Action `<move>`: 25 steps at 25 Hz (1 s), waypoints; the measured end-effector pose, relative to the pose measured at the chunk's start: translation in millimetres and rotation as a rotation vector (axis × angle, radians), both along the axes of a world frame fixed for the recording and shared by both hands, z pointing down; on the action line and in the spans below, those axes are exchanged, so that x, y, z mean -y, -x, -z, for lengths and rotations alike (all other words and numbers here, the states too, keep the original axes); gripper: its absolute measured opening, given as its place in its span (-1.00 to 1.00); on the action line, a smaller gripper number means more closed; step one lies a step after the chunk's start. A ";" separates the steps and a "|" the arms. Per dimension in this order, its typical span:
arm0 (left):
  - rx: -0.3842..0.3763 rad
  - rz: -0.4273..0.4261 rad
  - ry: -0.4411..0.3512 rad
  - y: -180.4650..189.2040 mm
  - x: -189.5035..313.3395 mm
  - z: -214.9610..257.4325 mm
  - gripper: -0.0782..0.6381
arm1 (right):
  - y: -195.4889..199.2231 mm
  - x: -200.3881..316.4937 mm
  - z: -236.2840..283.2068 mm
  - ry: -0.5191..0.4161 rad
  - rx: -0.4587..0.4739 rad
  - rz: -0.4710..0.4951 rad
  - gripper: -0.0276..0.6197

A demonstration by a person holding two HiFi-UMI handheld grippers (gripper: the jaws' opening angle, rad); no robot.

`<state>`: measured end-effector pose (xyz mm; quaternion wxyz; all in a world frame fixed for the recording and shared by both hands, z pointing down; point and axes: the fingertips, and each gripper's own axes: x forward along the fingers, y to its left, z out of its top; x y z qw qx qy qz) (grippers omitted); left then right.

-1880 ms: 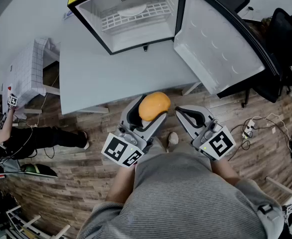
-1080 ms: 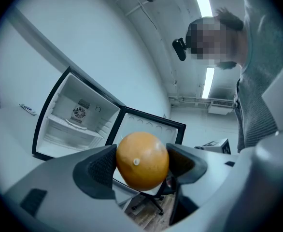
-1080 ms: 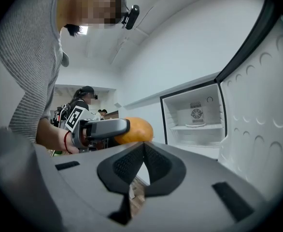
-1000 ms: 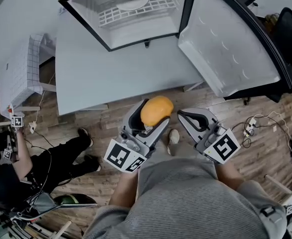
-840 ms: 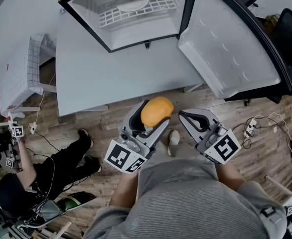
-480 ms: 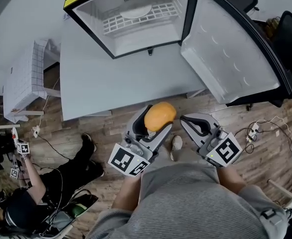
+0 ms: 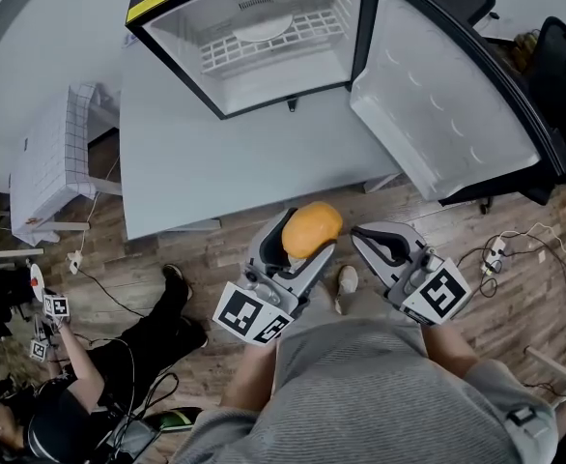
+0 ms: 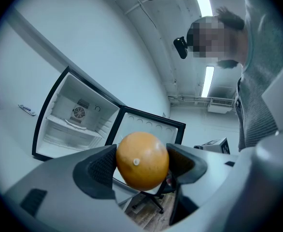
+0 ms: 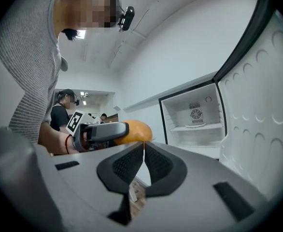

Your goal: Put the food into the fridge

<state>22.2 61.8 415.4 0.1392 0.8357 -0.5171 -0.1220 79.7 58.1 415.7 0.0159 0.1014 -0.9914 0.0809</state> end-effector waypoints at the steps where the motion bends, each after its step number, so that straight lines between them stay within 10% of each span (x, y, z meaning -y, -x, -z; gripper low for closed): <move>1: 0.001 -0.001 0.000 0.0 -0.4 0.3 0.10 | -0.3 -0.1 -0.1 0.000 -0.001 -0.003 -0.87; 25: 0.008 -0.018 -0.013 40.2 27.2 22.5 0.10 | 33.3 30.3 20.5 -0.028 0.007 -0.051 -0.87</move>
